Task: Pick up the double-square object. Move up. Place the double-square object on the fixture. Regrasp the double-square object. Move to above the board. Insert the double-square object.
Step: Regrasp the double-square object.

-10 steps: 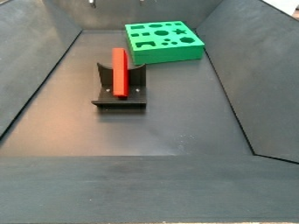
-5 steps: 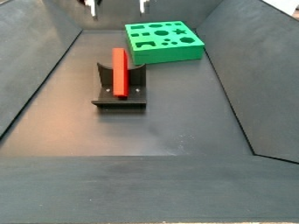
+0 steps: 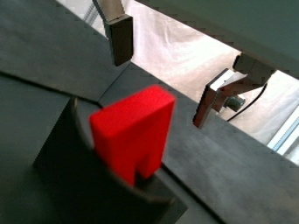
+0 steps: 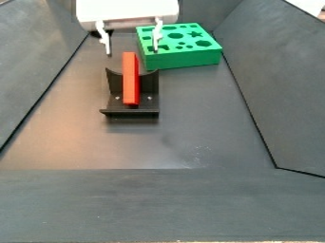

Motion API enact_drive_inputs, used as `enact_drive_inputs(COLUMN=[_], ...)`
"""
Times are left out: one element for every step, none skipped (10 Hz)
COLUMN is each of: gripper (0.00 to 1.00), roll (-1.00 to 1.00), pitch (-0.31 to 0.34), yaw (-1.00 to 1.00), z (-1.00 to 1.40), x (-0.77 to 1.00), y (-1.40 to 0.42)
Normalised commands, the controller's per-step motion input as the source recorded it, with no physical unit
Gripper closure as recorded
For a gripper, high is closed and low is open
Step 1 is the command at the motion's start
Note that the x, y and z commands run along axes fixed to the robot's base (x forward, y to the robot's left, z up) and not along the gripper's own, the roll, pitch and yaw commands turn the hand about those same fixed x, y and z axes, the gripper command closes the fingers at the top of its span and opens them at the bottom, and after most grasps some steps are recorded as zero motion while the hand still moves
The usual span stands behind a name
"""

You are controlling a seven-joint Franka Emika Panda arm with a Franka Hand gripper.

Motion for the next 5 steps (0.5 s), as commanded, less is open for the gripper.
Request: enact_drive_inputs(gripper=[0.0,0.0,0.0,0.0,0.0], roll=[0.06,0.06,0.06,0.06,0.05], pitch=[-0.094,-0.089,-0.082,-0.073,-0.052], yaw=[0.04,0.01,-0.01,-0.02,-0.02], z=[-1.0,-0.96,-0.8,-0.65,-0.44], x=[0.1,0.1,0.09,0.08,0.07], y=[0.04,0.03,0.02,0.02,0.01])
